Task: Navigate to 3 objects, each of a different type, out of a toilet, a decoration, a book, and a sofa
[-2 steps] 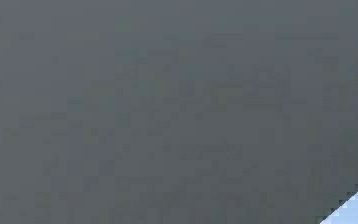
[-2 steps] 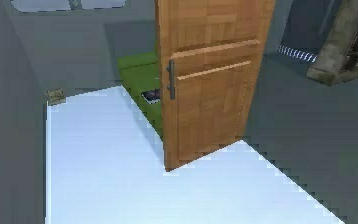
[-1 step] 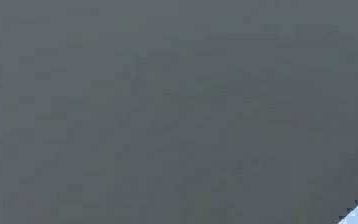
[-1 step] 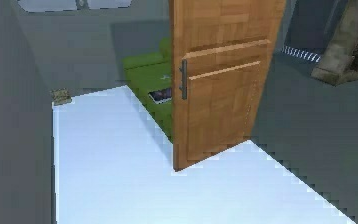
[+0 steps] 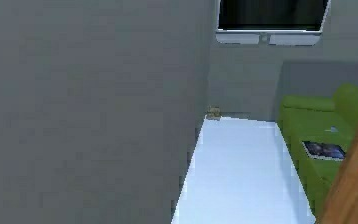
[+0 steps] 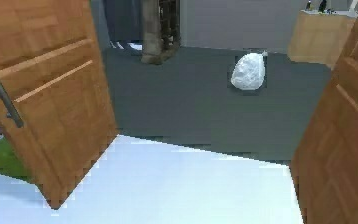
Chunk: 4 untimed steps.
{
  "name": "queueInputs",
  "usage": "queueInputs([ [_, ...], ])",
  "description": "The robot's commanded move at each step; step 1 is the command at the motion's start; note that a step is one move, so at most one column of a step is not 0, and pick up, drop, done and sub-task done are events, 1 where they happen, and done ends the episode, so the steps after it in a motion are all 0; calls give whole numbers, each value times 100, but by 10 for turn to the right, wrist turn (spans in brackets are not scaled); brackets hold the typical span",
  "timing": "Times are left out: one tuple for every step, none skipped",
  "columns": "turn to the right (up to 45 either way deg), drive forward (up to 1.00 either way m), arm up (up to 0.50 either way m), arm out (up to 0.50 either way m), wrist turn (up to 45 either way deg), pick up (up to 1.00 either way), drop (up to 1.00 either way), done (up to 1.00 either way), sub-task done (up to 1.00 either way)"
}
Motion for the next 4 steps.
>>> queueInputs([
  [450, 0, 0, 0, 0, 0, 0, 0, 0],
  [450, 0, 0, 0, 0, 0, 0, 0, 0],
  [120, 0, 0, 0, 0, 0, 0, 0, 0],
  [0, 5, 0, 0, 0, 0, 0, 0, 0],
])
